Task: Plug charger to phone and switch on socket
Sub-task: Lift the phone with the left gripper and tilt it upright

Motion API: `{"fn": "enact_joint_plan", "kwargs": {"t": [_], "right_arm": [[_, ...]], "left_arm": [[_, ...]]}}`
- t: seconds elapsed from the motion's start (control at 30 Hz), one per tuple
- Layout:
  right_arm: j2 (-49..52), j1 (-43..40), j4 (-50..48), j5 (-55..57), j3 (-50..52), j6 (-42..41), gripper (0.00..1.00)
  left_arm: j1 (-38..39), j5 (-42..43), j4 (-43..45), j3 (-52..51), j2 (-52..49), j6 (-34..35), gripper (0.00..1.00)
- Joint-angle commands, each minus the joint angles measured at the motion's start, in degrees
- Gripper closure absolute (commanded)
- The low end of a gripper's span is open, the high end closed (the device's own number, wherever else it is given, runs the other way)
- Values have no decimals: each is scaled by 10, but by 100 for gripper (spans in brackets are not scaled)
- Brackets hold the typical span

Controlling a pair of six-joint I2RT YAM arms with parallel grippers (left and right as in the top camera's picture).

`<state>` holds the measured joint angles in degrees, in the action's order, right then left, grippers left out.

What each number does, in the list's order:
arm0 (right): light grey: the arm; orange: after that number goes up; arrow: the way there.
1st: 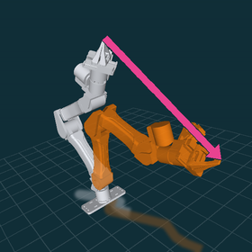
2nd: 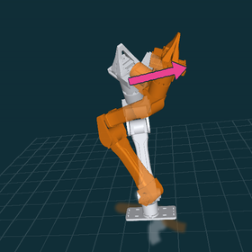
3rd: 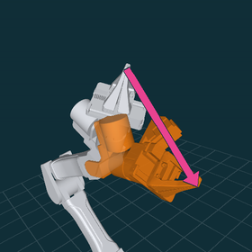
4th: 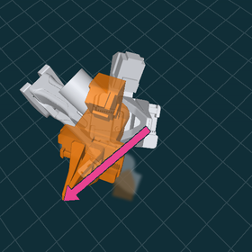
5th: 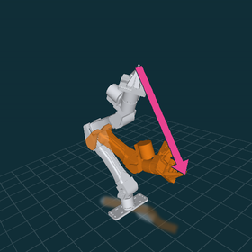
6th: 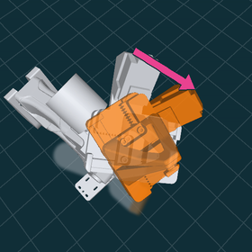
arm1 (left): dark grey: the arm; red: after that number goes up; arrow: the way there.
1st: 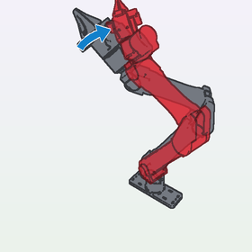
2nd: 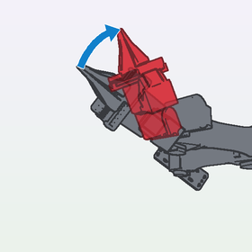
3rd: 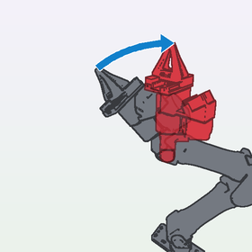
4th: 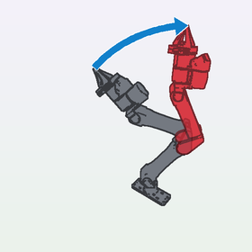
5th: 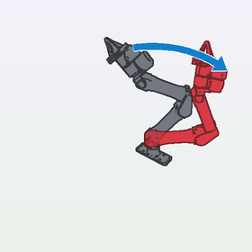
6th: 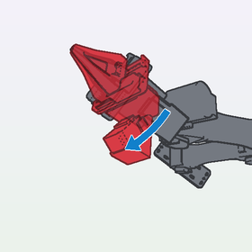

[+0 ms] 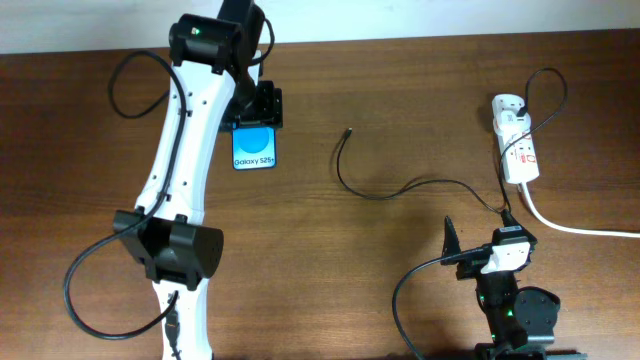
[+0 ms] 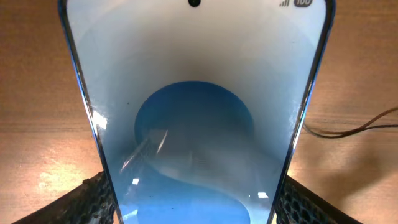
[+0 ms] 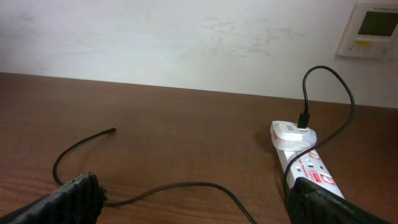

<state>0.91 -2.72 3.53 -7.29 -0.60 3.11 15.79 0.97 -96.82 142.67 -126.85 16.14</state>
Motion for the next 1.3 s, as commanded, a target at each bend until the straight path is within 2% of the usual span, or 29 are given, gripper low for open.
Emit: {"fn": "enact_joint_plan", "kwargs": {"t": [0.0,0.1,0.23,0.27,0.37,0.4,0.73,0.93,1.03,1.13,1.27], "right_arm": [[-4,5,3,3,3,-3,2],[-4,5,3,3,3,-3,2],[-4,5,3,3,3,-3,2],[-4,5,3,3,3,-3,2],[-4,5,3,3,3,-3,2],[-4,5,3,3,3,-3,2],[-4,5,3,3,3,-3,2],[-4,5,3,3,3,-3,1],[-4,5,3,3,3,-3,2],[-4,5,3,3,3,-3,2],[-4,5,3,3,3,-3,2]], "left_arm": [[5,-15,2,-21,36,9,100],[5,-25,14,-57,62,9,100],[0,-12,142,-258,159,10,100],[-7,17,197,-328,187,10,100],[-41,93,266,-413,203,14,100],[-54,98,276,-425,203,46,100],[-71,98,287,-433,203,237,100],[-71,139,289,-433,203,253,100],[-71,139,287,-433,203,324,100],[-71,171,286,-433,203,426,100],[-71,173,272,-433,203,426,100]]}}
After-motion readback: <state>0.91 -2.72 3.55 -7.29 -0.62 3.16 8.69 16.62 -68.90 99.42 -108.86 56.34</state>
